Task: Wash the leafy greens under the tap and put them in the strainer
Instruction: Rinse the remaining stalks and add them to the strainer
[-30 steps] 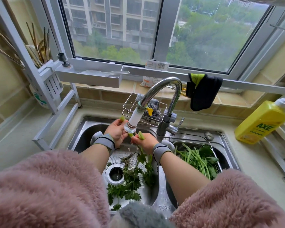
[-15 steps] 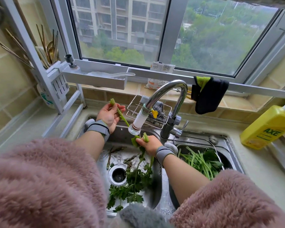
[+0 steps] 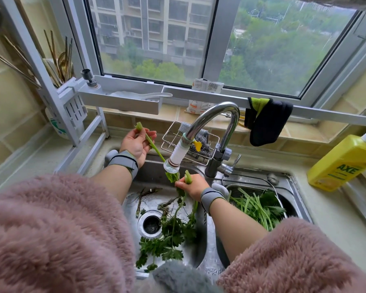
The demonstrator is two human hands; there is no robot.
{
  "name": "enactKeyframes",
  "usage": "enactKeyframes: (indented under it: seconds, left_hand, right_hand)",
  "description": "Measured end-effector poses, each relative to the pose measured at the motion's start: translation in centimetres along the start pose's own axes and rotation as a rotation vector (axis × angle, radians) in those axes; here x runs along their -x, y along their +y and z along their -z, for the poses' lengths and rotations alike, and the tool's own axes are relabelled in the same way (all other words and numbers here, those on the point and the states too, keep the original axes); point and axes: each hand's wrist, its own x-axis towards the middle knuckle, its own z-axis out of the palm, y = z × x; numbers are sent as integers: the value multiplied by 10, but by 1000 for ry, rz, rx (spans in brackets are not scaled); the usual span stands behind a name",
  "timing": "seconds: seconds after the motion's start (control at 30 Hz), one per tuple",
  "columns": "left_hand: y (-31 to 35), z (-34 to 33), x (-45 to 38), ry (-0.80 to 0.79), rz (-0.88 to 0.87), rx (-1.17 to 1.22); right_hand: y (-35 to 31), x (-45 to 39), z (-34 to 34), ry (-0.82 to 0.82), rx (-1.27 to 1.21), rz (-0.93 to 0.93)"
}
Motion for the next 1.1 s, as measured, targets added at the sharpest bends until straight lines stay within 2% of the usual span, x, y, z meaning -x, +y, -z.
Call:
enactKeyframes:
  seconds: [0.8,0.9,1.0,1.1]
  left_hand:
    - [15,8,-8,92,-37,65]
    - [15,10,-8,118,-32,71]
    - [9,13,-5,105,-3,7]
    - [-11,12,10,19,123,-145]
  right_hand:
    - [3,1,0,6,18,-86]
    - [5,5,2,-37,0,-102]
    - [8,3,4,15,-15,-132]
    - [9,-1,8,107,-73,-188]
